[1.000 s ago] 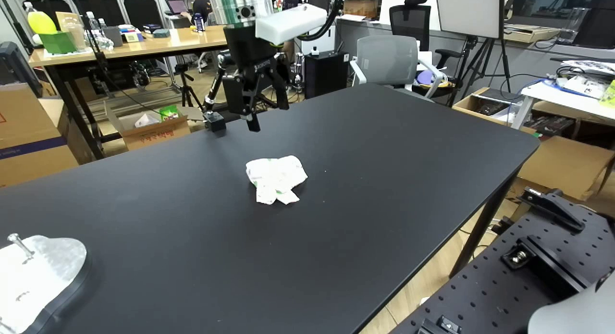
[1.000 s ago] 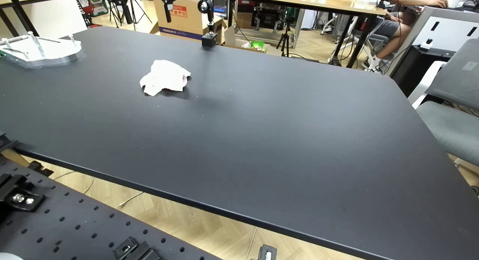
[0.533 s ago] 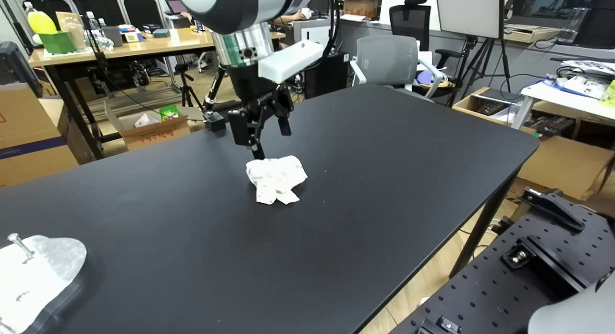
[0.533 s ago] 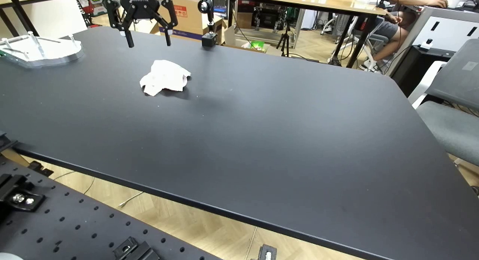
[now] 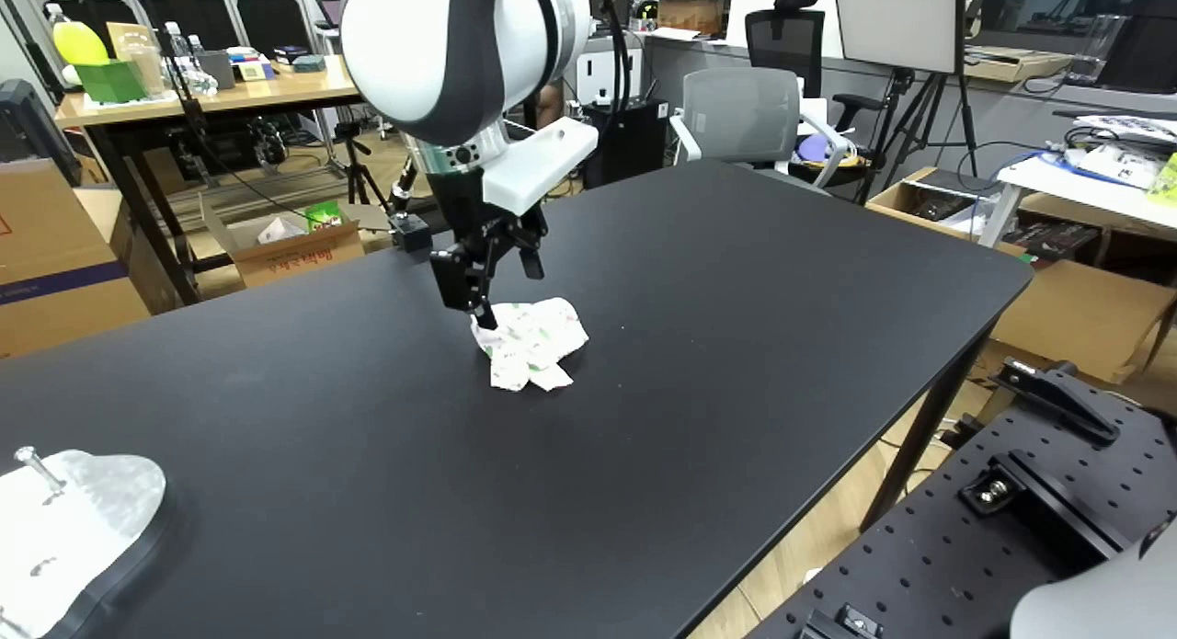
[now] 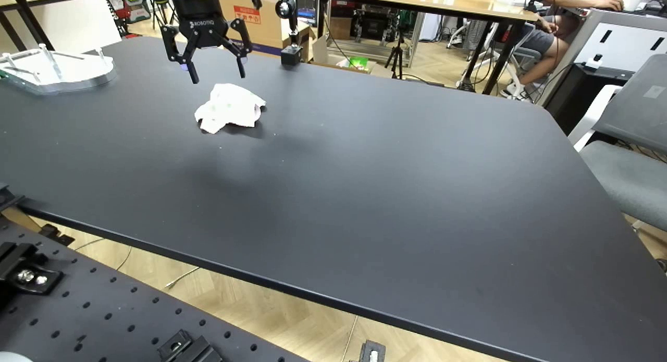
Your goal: Hang the white cloth onto the black extended arm-like object
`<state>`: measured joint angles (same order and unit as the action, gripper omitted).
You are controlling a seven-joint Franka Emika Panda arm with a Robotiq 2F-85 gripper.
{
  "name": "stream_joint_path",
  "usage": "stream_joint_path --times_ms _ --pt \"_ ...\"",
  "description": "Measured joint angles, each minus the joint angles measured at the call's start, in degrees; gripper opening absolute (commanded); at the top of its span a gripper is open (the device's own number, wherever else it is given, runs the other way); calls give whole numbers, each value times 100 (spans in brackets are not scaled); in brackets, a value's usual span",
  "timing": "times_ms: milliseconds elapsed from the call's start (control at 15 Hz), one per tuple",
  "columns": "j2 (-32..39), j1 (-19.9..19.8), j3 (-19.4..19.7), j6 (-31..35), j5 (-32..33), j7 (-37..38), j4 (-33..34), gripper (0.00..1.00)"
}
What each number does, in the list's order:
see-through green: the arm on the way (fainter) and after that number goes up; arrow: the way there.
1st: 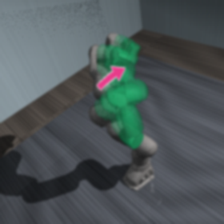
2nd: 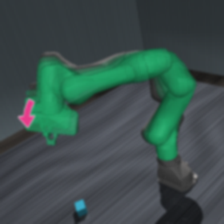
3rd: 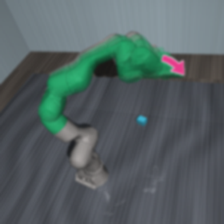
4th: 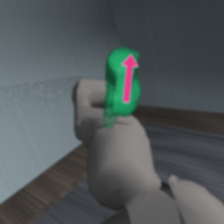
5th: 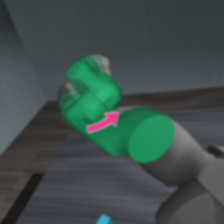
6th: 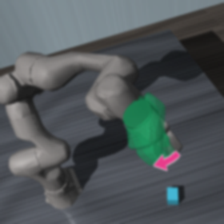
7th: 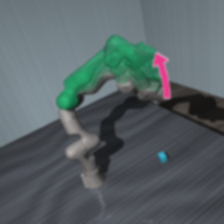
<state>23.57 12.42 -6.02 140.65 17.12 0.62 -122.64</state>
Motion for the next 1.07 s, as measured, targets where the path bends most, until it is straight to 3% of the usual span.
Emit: stream_joint_path --times_ms 267,333,400,1067 --pt "275 120 63 310 -2 125 183 100" --pt "335 140 74 340 -2 139 232 75" --pt "393 154 86 350 -4 144 282 75" --pt "656 152 143 351 -50 144 434 5"
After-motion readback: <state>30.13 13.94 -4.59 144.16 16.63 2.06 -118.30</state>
